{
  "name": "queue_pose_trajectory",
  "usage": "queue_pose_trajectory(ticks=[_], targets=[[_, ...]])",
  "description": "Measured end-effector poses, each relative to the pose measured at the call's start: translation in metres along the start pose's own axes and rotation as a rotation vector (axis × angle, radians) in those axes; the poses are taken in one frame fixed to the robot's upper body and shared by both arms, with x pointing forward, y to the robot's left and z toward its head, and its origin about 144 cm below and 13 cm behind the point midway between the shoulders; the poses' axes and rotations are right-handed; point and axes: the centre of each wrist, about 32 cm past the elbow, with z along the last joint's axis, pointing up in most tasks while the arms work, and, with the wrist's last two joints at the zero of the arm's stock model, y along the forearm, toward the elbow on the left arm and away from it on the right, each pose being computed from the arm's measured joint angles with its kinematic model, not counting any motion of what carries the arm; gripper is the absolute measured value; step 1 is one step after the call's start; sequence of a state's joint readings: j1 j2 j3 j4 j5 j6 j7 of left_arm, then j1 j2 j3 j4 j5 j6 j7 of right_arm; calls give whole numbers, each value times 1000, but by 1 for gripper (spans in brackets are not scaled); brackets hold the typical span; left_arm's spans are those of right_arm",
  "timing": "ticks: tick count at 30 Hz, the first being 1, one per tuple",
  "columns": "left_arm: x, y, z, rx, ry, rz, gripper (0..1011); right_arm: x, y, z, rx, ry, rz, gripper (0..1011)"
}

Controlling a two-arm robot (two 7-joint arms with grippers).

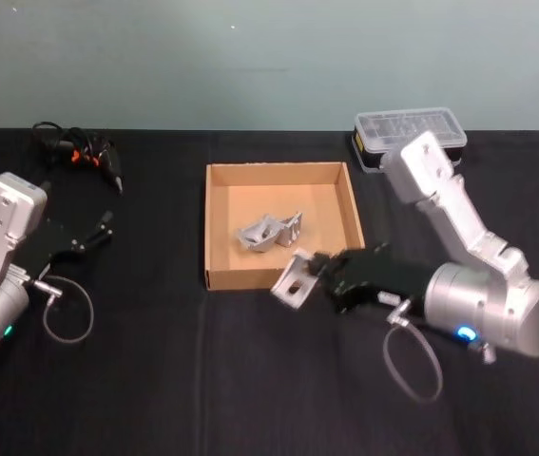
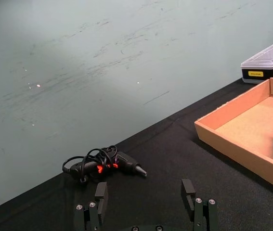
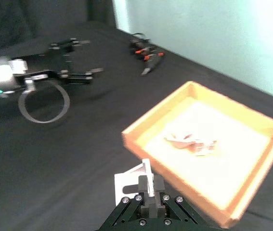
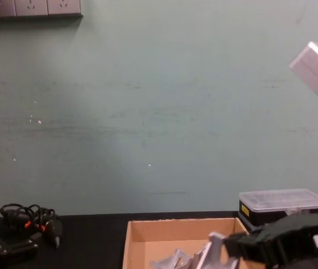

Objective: Use one hand to pick up the angle iron from the table and place it into the box.

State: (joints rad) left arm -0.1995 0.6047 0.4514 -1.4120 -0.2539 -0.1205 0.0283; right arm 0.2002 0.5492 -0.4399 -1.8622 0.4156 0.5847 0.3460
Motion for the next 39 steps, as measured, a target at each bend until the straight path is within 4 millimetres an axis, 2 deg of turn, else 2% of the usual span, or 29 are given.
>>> queue_pose_trajectory(ticks=[9, 17, 31, 39], targets=[[0, 0, 0, 0, 0, 0, 1000, 31, 1, 7, -13, -41, -125, 75], [0, 0, 0, 0, 0, 0, 1000, 52, 14, 8, -42, -22, -184, 75], [0, 0, 0, 0, 0, 0, 1000, 58, 52, 4, -109, -39, -174, 75], [0, 0, 0, 0, 0, 0, 1000, 58, 68, 3, -127, -55, -169, 75]])
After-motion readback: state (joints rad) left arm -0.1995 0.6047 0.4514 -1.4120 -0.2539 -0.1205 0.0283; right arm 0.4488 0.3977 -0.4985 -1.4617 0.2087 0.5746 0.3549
